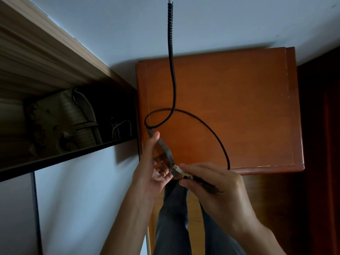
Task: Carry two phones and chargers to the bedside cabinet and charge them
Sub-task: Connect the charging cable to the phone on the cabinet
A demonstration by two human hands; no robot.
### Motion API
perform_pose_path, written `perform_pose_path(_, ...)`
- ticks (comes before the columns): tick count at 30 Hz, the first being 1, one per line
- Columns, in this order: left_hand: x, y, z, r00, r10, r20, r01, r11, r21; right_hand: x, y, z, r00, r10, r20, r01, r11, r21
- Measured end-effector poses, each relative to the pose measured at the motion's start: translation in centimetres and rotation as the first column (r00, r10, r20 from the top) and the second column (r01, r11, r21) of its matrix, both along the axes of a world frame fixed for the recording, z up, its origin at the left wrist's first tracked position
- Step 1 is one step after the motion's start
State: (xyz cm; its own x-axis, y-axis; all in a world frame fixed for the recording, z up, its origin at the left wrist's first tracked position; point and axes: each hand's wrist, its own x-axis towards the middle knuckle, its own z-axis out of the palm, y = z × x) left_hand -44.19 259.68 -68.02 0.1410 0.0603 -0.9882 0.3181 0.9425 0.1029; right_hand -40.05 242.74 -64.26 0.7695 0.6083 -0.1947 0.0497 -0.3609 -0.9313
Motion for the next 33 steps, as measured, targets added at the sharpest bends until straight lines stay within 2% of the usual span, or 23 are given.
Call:
perform_pose_path(6, -0.4, 0.2, -0.3, 0.998, 0.0, -0.062, 0.002, 0.999, 0.043, 0.2, 0.6, -0.3, 0.993, 0.054, 0.105, -0.048, 0.997, -0.062)
perform_pose_path(11, -0.3, 0.7, -0.5, 0.997, 0.007, -0.079, 0.002, 0.994, 0.108, 0.1, 0.9, -0.7, 0.992, 0.074, 0.099, -0.063, 0.992, -0.107)
perform_pose_path(16, 0.2, 1.0, -0.3, 0.993, -0.068, -0.098, 0.087, 0.976, 0.201, 0.1, 1.4, -0.8, 0.994, 0.078, 0.079, -0.068, 0.99, -0.121)
perform_pose_path(23, 0.0, 1.1, -0.9, 0.967, -0.181, -0.181, 0.23, 0.922, 0.31, 0.2, 2.2, -1.1, 0.992, 0.075, 0.098, -0.049, 0.969, -0.241)
perform_pose_path(33, -0.5, 1.7, -1.6, 0.975, -0.144, -0.17, 0.189, 0.939, 0.288, -0.8, 2.8, -2.5, 0.996, 0.018, 0.084, 0.003, 0.969, -0.246)
